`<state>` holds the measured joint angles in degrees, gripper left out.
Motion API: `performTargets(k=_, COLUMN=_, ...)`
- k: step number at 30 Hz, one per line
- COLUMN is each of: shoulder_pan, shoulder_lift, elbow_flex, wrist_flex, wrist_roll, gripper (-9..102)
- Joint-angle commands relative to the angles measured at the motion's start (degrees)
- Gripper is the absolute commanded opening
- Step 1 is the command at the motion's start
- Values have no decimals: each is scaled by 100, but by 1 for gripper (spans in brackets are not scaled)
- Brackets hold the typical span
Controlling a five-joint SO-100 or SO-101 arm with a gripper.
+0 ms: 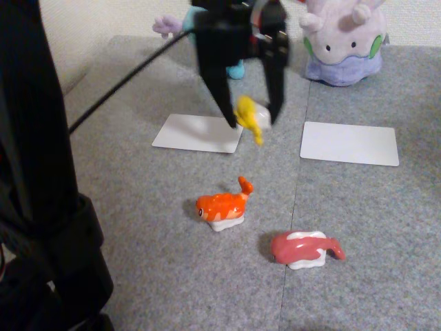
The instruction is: Wooper wants to eat egg sudhi, and Goomy wants to eat shrimp sushi
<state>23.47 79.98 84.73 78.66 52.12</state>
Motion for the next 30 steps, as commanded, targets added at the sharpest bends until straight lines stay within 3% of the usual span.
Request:
performTargets(k=1, shoulder_pan=-343, shoulder_lift=378, elbow_flex=-193, wrist_flex=-97, wrist_roll=668, gripper=5)
performTargets(k=13, shoulder_pan=-1380, shoulder_lift=360, elbow_flex=-193, wrist_flex=-765, wrist_roll=2566, gripper=5)
performTargets(k=30, shoulder_pan=-1406, shoulder_lift=-1063, elbow_flex=-193, wrist_flex=-1485, wrist_roll=2751, gripper=5)
